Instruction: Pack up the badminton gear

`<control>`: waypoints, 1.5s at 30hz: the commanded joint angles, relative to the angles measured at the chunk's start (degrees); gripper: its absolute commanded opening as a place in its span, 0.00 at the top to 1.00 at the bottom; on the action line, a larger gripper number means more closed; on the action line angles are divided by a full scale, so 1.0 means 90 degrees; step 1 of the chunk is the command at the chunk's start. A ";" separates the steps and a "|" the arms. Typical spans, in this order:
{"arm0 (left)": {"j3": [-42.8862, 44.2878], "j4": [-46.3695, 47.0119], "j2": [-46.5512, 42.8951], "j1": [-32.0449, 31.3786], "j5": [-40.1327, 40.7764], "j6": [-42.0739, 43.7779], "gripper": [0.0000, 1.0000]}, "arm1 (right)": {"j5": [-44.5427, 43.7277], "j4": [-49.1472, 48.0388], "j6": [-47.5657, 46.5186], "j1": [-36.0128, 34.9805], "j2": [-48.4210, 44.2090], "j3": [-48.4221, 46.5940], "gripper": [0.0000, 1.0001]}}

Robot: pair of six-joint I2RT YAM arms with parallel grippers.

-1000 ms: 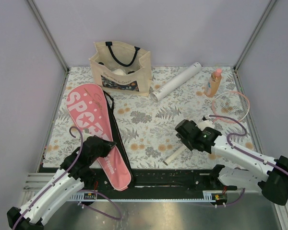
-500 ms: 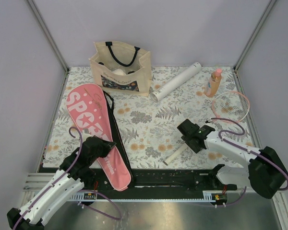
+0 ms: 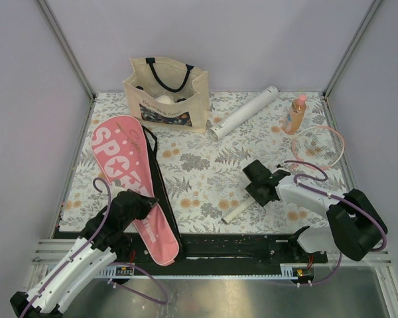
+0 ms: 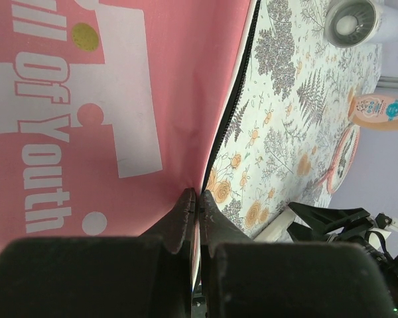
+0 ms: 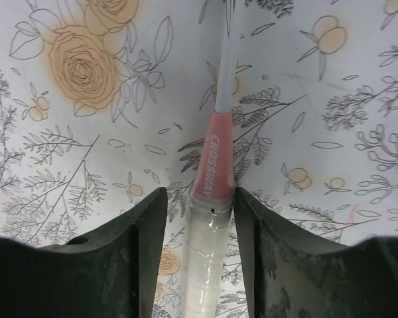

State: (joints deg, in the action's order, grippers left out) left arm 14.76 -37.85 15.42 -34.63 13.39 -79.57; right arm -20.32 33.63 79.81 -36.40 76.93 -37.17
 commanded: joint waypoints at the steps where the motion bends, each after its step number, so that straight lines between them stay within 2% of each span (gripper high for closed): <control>1: 0.0342 -0.0004 -0.0053 -0.0009 0.0270 -0.0026 1.00 | 0.0432 -0.0338 0.0117 0.0041 0.0281 0.0448 0.49; 3: 0.0361 -0.0043 -0.0053 -0.0009 0.0270 -0.0007 1.00 | 0.0315 -0.0270 0.0146 0.0041 0.0164 0.0468 0.54; 5: 0.0361 -0.0043 -0.0082 0.0000 0.0261 -0.0007 1.00 | 0.0168 -0.0163 0.0185 0.0041 -0.0011 0.0487 0.63; 9: 0.0391 -0.0043 -0.0112 -0.0009 0.0290 0.0013 1.00 | -0.0339 0.0266 0.0321 0.0041 -0.0499 0.0487 0.92; 11: 0.0420 -0.0053 -0.0102 0.0000 0.0290 0.0023 1.00 | -0.0622 0.0462 0.0399 0.0041 -0.0802 0.0477 1.00; 17: 0.0488 -0.0062 -0.0053 -0.0009 0.0300 0.0052 1.00 | -0.1579 0.0990 0.0634 0.0041 -0.1856 0.0429 1.00; 21: 0.0488 -0.0092 -0.0092 -0.0009 0.0309 0.0052 1.00 | -0.2233 0.1174 0.0273 0.0041 -0.2267 0.0166 1.00; 32: 0.0449 -0.0150 -0.0161 -0.0009 0.0339 0.0003 1.00 | -0.3728 0.1947 -0.0303 0.0031 -0.2629 -0.0811 1.00; 41: 0.0469 -0.0180 -0.0170 -0.0009 0.0397 0.0023 1.00 | -0.4344 0.2035 -0.0713 0.0041 -0.2688 -0.1241 1.00; 45: 0.0469 -0.0199 -0.0180 -0.0009 0.0417 0.0023 1.00 | -0.4315 0.1996 -0.0791 0.0041 -0.2727 -0.1241 1.00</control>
State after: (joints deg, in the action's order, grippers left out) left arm 16.19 -41.04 14.61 -34.63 14.66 -79.50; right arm -51.33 50.92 73.93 -36.25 53.56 -45.78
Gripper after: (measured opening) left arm 0.027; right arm 0.293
